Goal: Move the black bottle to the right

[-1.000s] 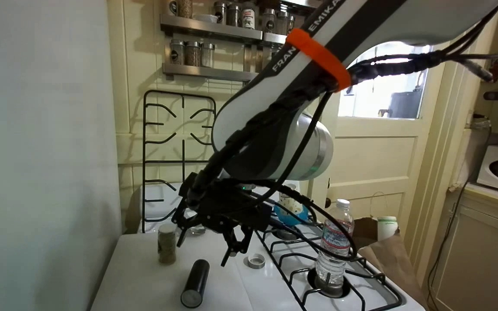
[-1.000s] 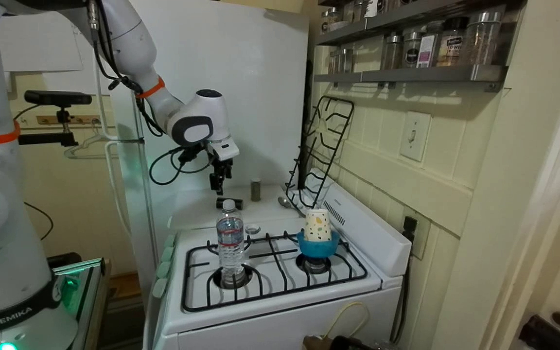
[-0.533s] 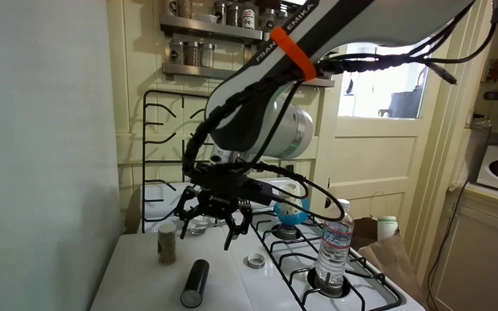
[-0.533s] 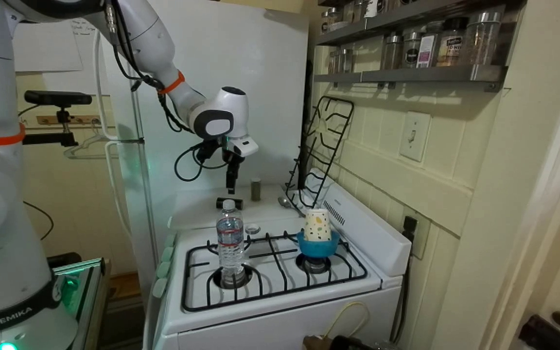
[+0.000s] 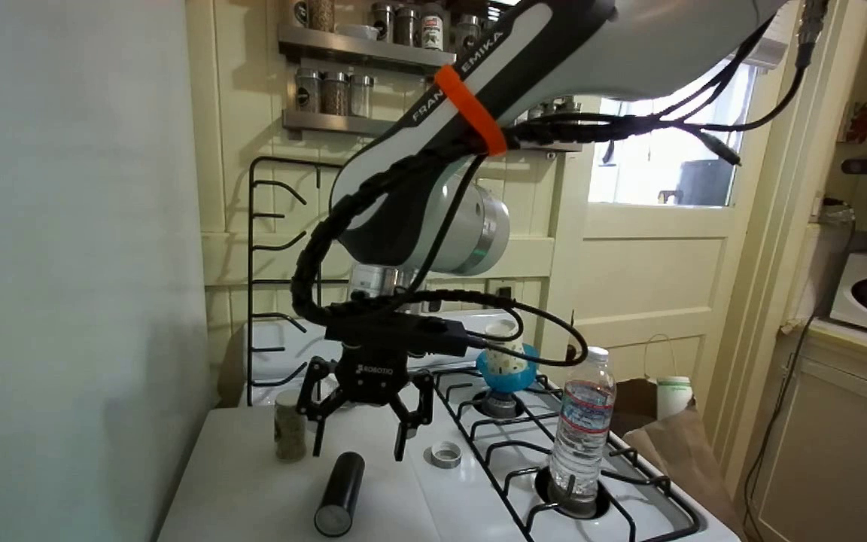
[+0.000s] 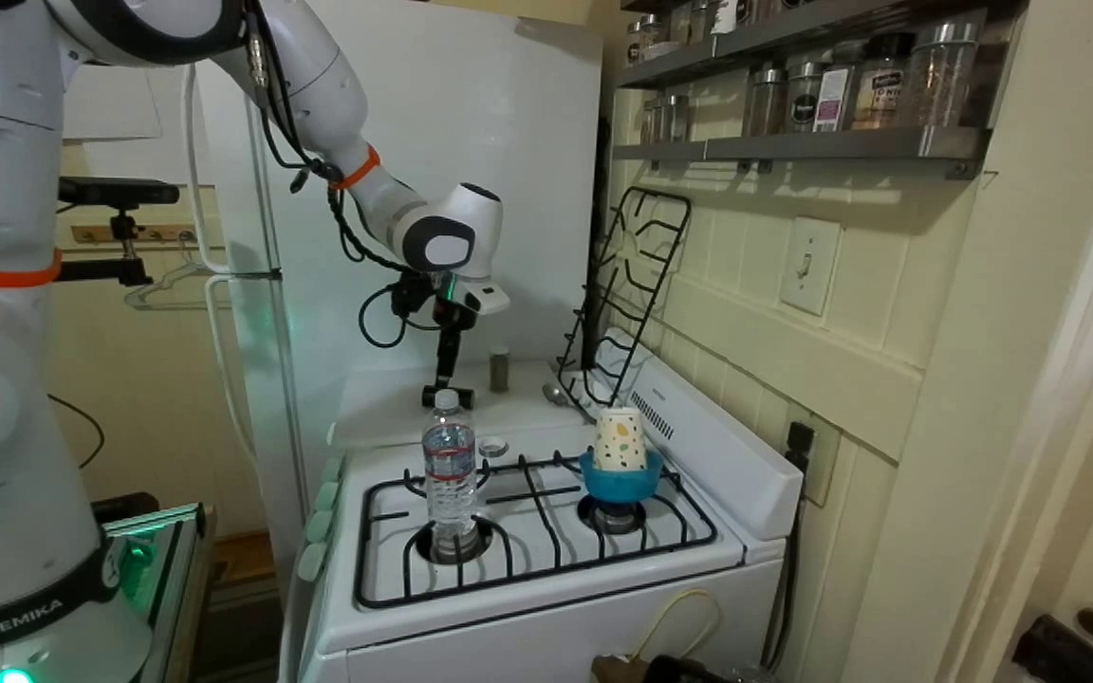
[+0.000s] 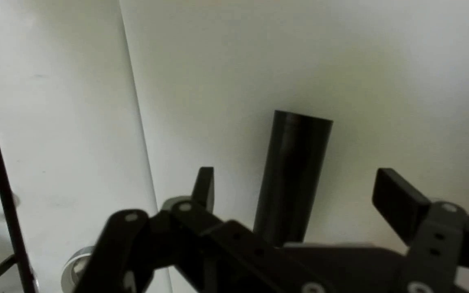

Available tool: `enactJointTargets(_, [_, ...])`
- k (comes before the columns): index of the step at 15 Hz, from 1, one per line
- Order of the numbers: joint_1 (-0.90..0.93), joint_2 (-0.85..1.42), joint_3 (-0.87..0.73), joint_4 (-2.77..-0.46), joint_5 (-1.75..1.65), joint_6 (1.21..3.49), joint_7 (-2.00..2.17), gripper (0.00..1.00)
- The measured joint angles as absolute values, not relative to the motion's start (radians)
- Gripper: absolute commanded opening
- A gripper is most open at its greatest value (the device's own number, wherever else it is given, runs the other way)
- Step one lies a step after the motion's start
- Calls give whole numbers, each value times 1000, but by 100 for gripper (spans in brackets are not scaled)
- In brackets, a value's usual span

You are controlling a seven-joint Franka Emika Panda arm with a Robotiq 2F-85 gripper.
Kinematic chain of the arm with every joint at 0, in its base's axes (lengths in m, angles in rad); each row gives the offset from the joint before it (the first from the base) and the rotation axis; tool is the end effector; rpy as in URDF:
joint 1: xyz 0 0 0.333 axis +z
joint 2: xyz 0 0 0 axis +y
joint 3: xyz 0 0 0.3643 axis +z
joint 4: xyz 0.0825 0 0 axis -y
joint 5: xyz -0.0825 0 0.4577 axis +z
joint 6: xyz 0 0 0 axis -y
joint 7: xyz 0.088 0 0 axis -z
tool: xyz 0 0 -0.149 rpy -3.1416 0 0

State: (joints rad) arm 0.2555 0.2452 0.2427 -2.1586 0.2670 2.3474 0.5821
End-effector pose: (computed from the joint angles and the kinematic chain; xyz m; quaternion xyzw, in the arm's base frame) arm 0.5373 0.3073 0.2357 -0.9823 0.1396 0.0856 0.0904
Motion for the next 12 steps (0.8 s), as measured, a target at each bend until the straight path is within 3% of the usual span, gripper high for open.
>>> enactJointTargets(12, [335, 360, 180, -2068, 74, 2346, 782, 99])
